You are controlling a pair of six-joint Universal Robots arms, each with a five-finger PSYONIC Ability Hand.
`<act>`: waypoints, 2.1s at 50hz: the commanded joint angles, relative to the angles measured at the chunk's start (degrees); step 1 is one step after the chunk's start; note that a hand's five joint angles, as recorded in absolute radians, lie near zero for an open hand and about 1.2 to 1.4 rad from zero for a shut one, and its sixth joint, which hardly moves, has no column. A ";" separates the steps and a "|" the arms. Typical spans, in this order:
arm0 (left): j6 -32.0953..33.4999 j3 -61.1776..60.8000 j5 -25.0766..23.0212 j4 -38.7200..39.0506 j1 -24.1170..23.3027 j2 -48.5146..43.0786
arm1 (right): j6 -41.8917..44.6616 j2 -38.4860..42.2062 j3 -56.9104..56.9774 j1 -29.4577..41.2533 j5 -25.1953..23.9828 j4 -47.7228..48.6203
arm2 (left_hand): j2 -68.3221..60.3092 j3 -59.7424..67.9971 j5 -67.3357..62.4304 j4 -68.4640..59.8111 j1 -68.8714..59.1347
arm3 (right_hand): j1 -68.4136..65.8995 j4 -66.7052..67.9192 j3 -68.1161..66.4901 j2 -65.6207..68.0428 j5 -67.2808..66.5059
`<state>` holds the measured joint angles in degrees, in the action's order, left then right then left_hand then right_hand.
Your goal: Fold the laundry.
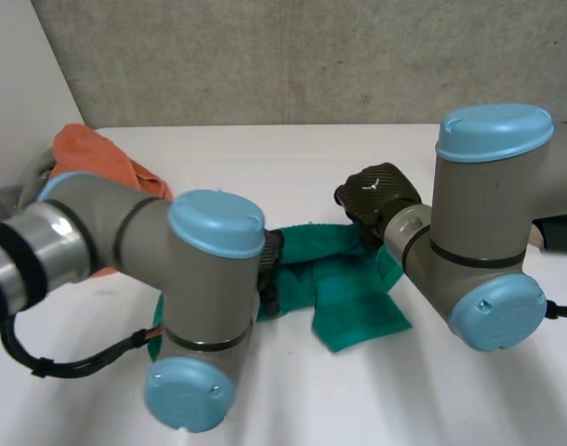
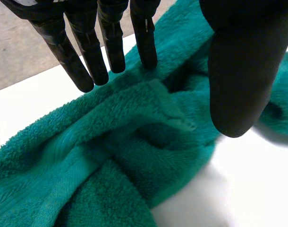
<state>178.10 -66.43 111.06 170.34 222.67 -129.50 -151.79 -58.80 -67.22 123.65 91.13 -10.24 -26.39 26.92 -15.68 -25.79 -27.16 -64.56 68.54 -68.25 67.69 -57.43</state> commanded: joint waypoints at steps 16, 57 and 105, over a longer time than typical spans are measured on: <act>2.17 8.60 5.05 3.51 3.21 -8.05 | 0.45 1.14 -0.45 0.19 0.02 0.57 | -53.61 53.08 -54.32 -54.21 -52.84 | -15.44 11.46 -11.75 12.31 -12.57; 27.40 24.04 -19.04 -4.86 20.09 -0.58 | 9.33 11.24 25.00 -2.01 -1.14 3.36 | -53.61 53.08 -54.32 -54.21 -52.84 | -15.44 11.46 -11.75 12.31 -12.57; 34.77 -5.11 -19.75 13.00 29.23 0.03 | -1.48 10.11 -7.84 3.17 3.27 25.09 | -26.70 26.16 -27.41 -27.30 -25.92 | -15.44 11.46 -11.75 12.31 -12.57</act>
<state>206.97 -70.93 89.00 186.29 251.92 -129.84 -152.29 -49.16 -76.38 126.02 92.08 17.20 -68.41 68.03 -55.86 -68.30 -65.82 -64.56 68.79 -68.40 67.76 -57.95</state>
